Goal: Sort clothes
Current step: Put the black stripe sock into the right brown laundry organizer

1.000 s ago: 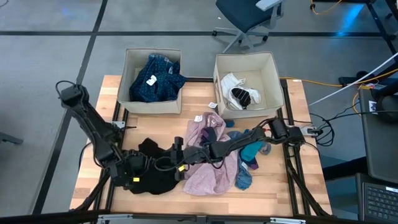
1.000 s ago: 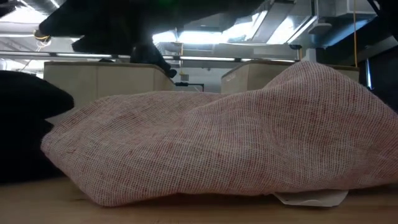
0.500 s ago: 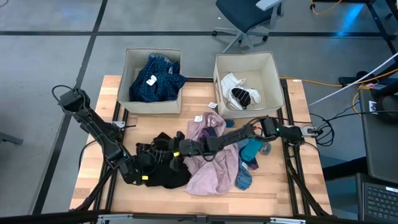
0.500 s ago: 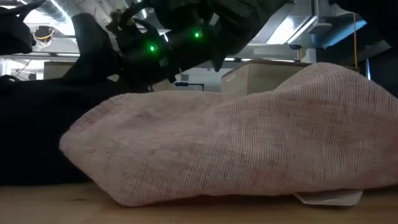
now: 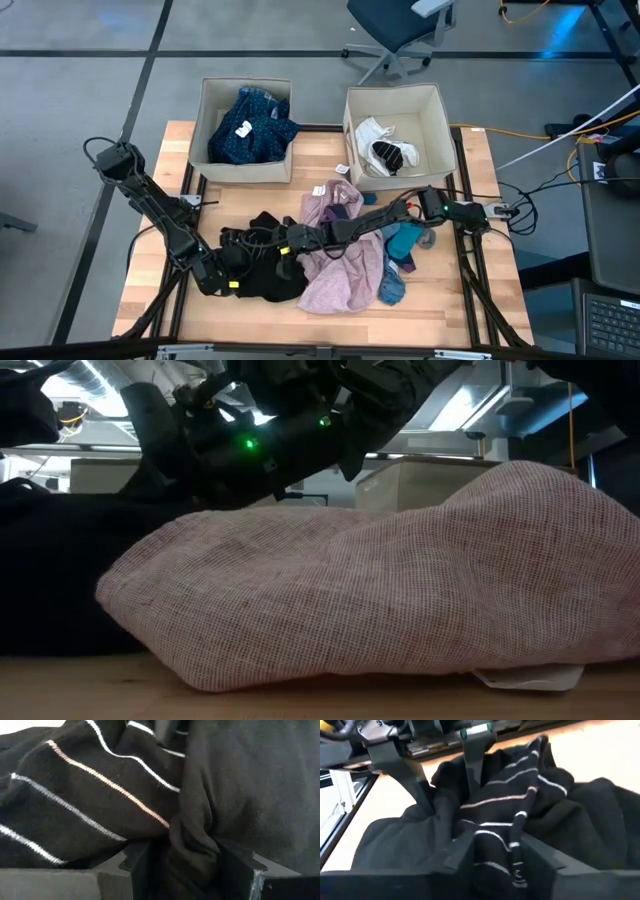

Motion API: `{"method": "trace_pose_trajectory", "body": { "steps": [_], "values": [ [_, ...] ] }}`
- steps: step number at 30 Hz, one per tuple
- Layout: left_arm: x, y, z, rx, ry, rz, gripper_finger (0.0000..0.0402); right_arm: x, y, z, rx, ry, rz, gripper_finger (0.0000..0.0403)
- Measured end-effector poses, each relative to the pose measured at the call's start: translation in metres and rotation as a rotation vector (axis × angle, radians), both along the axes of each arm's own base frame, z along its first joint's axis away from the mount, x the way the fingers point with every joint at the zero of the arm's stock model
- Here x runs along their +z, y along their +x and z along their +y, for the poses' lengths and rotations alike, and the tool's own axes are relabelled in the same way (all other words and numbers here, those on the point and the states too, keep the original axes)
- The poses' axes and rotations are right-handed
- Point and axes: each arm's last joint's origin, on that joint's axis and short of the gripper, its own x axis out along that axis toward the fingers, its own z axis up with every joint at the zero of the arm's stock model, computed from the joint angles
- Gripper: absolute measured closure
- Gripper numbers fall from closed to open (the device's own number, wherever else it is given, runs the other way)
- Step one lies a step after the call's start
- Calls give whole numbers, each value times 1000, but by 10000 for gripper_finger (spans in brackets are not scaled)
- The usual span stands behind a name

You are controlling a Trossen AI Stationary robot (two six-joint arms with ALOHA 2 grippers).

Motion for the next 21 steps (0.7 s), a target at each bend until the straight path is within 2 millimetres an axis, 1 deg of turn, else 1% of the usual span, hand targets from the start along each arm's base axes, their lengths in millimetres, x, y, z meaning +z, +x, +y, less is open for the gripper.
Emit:
{"method": "trace_pose_trajectory", "body": {
  "steps": [5, 6, 8, 10, 12, 14, 18, 21],
  "values": [
    [0, 0, 0, 5, 2, -4, 229, 1, 0, 0, 22, -46, -15, 370],
    [0, 0, 0, 5, 2, -5, 229, 1, 0, 0, 29, -63, -17, 383],
    [0, 0, 0, 5, 2, -5, 229, 2, 0, 0, 36, -92, -22, 388],
    [0, 0, 0, 6, 1, -5, 229, 5, -1, 0, 26, -114, -21, 376],
    [0, 0, 0, 8, -2, -5, 229, 15, -3, 2, 21, -147, -18, 368],
    [0, 0, 0, 8, -2, -6, 229, 30, -7, 1, -9, -207, -13, 372],
    [0, -1, -1, 4, -2, -7, 229, 60, -20, 5, -74, -348, 8, 392],
    [0, -1, -1, 5, -3, -7, 229, 87, -32, 9, -124, -441, 15, 392]
  ]
}}
